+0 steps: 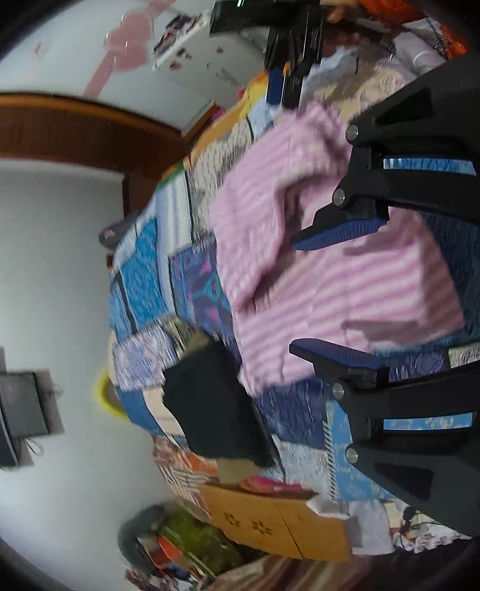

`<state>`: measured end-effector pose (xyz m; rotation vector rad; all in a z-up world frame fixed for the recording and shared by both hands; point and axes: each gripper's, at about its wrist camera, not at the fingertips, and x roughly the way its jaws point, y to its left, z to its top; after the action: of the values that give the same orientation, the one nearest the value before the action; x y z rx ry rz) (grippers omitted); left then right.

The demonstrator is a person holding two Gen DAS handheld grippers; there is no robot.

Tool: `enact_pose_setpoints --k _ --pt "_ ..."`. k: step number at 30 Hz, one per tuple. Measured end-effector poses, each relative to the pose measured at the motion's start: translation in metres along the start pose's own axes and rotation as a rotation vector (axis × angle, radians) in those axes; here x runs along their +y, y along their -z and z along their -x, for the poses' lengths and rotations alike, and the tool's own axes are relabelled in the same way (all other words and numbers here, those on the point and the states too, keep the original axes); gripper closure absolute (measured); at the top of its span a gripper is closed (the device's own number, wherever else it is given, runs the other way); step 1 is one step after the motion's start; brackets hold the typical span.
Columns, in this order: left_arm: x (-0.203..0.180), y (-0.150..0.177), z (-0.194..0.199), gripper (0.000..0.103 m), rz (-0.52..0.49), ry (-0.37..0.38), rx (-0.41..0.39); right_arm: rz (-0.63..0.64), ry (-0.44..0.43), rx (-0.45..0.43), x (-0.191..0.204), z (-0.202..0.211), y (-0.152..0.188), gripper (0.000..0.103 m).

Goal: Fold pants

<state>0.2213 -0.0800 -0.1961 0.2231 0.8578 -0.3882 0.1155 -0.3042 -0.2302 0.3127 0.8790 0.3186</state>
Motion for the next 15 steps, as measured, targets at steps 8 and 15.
enact_pose_setpoints --k 8,15 --pt "0.004 0.004 -0.085 0.053 -0.021 -0.041 0.182 -0.001 0.007 0.003 -0.004 -0.002 0.000 0.055" --pt "-0.030 -0.020 -0.101 0.053 -0.104 -0.025 0.158 -0.004 0.007 0.041 -0.010 -0.017 0.012 0.054"
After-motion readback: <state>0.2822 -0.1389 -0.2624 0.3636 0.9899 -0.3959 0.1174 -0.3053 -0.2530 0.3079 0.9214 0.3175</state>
